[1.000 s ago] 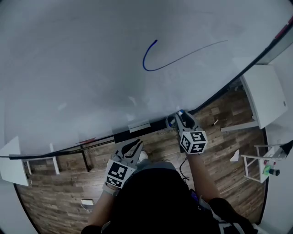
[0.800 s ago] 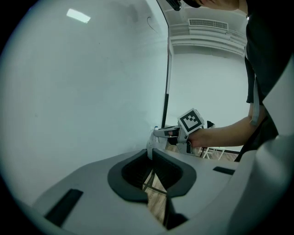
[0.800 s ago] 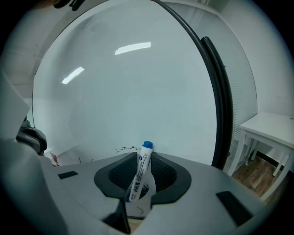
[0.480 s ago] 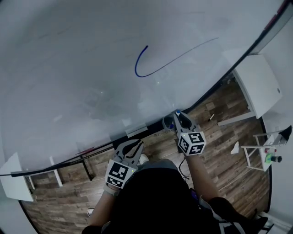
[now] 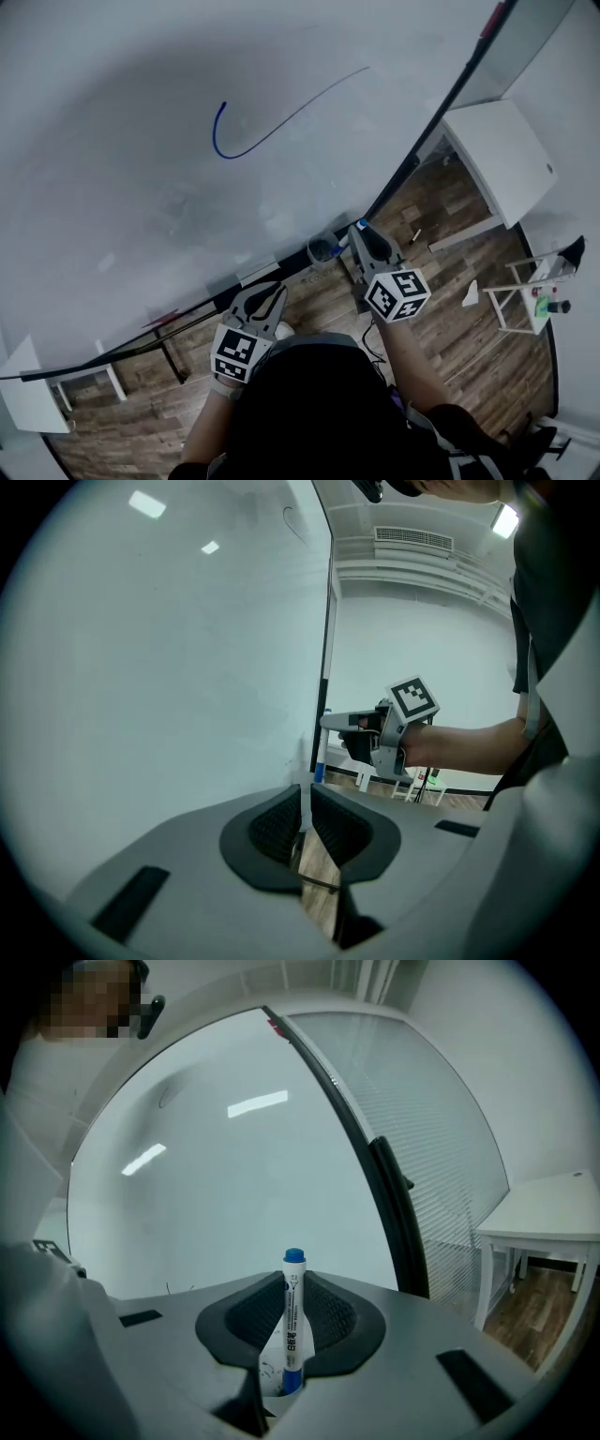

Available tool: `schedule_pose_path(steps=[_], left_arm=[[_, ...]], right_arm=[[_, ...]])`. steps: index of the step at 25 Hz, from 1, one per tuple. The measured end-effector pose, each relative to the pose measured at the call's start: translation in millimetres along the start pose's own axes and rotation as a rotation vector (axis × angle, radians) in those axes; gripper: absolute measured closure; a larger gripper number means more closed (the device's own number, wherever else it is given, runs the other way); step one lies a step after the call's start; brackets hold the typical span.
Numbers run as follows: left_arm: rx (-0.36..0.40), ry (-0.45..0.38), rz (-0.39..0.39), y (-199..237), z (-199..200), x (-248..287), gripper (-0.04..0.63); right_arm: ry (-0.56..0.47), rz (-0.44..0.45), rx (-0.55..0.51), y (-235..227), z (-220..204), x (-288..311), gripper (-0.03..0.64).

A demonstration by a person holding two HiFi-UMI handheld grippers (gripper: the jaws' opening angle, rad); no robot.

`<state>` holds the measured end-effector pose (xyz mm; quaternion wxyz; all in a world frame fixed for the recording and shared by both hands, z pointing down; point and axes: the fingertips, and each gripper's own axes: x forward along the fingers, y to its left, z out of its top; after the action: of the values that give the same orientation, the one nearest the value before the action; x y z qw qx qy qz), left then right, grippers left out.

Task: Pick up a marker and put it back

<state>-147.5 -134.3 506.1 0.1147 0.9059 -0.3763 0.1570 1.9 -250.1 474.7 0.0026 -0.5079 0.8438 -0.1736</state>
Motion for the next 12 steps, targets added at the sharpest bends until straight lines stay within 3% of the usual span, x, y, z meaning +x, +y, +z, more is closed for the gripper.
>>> schedule_pose_path(steps=[7, 12], left_arm=[[-0.03, -0.026, 0.015, -13, 12, 13, 0.546], [-0.032, -0.028, -0.022, -30, 19, 25, 0.546]], right_arm=[[-0.07, -0.022, 0.011, -12, 37, -41, 0.531], [-0.079, -0.085, -0.006, -32, 44, -81, 0.531]])
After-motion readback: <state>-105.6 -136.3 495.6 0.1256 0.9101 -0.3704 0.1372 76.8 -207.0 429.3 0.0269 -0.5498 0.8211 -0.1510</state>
